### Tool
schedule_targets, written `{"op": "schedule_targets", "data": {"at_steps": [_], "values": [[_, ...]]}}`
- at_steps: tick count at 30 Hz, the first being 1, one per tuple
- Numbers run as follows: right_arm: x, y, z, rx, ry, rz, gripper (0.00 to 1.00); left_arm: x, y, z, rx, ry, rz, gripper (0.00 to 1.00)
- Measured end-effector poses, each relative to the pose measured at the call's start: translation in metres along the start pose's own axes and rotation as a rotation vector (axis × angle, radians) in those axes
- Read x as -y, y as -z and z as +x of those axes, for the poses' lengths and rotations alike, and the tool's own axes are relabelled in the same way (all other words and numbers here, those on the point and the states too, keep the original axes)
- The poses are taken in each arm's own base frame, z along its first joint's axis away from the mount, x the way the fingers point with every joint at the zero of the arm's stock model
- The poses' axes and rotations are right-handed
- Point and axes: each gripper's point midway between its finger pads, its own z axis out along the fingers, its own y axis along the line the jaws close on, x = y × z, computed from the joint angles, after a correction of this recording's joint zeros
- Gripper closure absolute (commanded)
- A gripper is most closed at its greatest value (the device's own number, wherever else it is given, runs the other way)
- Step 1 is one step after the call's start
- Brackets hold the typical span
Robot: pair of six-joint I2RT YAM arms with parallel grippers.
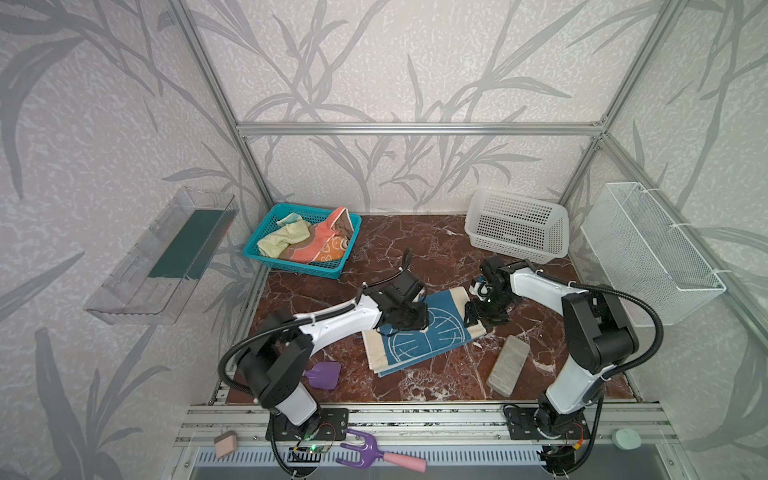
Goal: Fold and stack the towels
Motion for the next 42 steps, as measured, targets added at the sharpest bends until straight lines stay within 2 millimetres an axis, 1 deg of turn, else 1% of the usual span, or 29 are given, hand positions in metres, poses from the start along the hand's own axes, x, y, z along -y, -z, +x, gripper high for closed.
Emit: {"op": "schedule_targets", "data": {"at_steps": [2, 4, 7, 9, 10, 17, 21, 25, 28, 31, 33, 35, 38, 40, 42], "values": [[-0.001, 0.000, -0.008, 0.014, -0.005, -0.004, 0.19, 0.007, -0.019, -0.001, -0.026, -0.019, 0.017, 0.76], [-0.002, 0.000, -0.013, 0.019, -0.011, -0.005, 0.19, 0.003, -0.031, 0.008, -0.061, -0.029, 0.002, 0.76], [-0.005, 0.000, -0.020, 0.023, -0.014, -0.019, 0.19, -0.010, -0.038, 0.016, -0.089, -0.027, -0.019, 0.76], [-0.009, -0.002, -0.021, 0.020, -0.011, -0.029, 0.21, -0.018, -0.040, 0.022, -0.101, -0.016, -0.023, 0.76], [-0.011, -0.003, -0.021, 0.019, -0.008, -0.033, 0.24, -0.022, -0.042, 0.026, -0.108, -0.010, -0.022, 0.76], [-0.037, -0.018, -0.021, 0.001, 0.014, -0.076, 0.64, -0.024, -0.042, 0.025, -0.082, 0.005, 0.029, 0.76], [-0.045, -0.022, -0.026, -0.004, 0.012, -0.076, 0.82, -0.029, -0.039, 0.023, -0.070, 0.014, 0.032, 0.75], [-0.061, -0.028, -0.030, -0.012, 0.038, -0.087, 0.99, -0.037, -0.035, 0.022, -0.059, 0.031, 0.037, 0.76], [-0.072, -0.030, -0.032, -0.008, 0.056, -0.088, 1.00, -0.041, -0.032, 0.019, -0.051, 0.047, 0.049, 0.76], [-0.072, -0.025, -0.038, 0.010, 0.070, -0.056, 1.00, -0.045, -0.028, 0.016, -0.042, 0.054, 0.045, 0.74], [-0.072, -0.015, -0.051, 0.043, 0.090, -0.009, 1.00, -0.047, -0.021, 0.012, -0.024, 0.046, 0.036, 0.73], [-0.076, 0.002, -0.072, 0.098, 0.116, 0.027, 1.00, -0.050, -0.008, 0.005, 0.005, 0.038, 0.021, 0.73], [-0.087, 0.046, -0.123, 0.245, 0.152, 0.050, 1.00, -0.054, 0.014, -0.010, 0.068, 0.012, 0.000, 0.73], [-0.092, 0.079, -0.159, 0.350, 0.164, 0.056, 1.00, -0.056, 0.023, -0.018, 0.095, 0.001, -0.013, 0.73], [-0.093, 0.113, -0.195, 0.454, 0.166, 0.057, 1.00, -0.059, 0.026, -0.023, 0.111, -0.008, -0.027, 0.73]]}}
